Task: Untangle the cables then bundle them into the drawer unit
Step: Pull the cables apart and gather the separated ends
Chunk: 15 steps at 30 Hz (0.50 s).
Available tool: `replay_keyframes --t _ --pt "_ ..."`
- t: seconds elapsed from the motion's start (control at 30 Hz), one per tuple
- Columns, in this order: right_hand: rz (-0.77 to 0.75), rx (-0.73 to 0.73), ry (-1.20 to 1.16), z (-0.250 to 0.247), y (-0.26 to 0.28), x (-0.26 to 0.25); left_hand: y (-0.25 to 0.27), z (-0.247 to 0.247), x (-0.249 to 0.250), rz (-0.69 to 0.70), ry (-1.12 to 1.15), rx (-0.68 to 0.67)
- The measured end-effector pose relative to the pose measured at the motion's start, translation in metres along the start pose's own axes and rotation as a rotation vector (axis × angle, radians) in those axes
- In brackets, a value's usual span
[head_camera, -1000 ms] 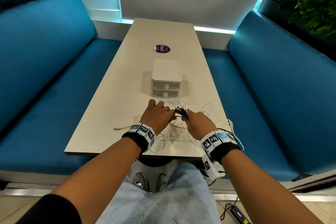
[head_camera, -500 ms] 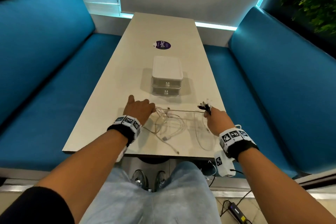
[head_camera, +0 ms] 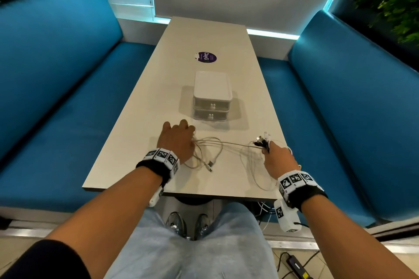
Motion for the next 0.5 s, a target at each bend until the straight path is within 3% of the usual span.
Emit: replay_keyframes --t 0.1,0.2,0.33,0.5 --pt "-0.065 -0.006 -0.046 0.007 0.001 -0.006 -0.001 -0.01 0.038 0.101 0.032 0.052" --pt "-0.086 -0.038 -0.116 0.007 0.006 -0.007 0.003 0.001 0.072 0.222 0.085 -0.008" --pt "-0.137 0.004 -0.197 -0.004 0.016 -0.004 -0.003 0.023 0.079 0.198 0.054 -0.081" --pt "-0.095 0.008 -0.19 -0.004 0.015 0.005 -0.007 0.014 0.079 0.261 0.023 -0.043"
Point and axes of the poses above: each hand's wrist, its own y-axis away from the middle knuckle, its own z-axis out of the palm, x = y × z, the point moved 7 cm from there along -y, towards the middle knuckle, and after that the axes turned 1 degree about x, right-handed, at the moved point
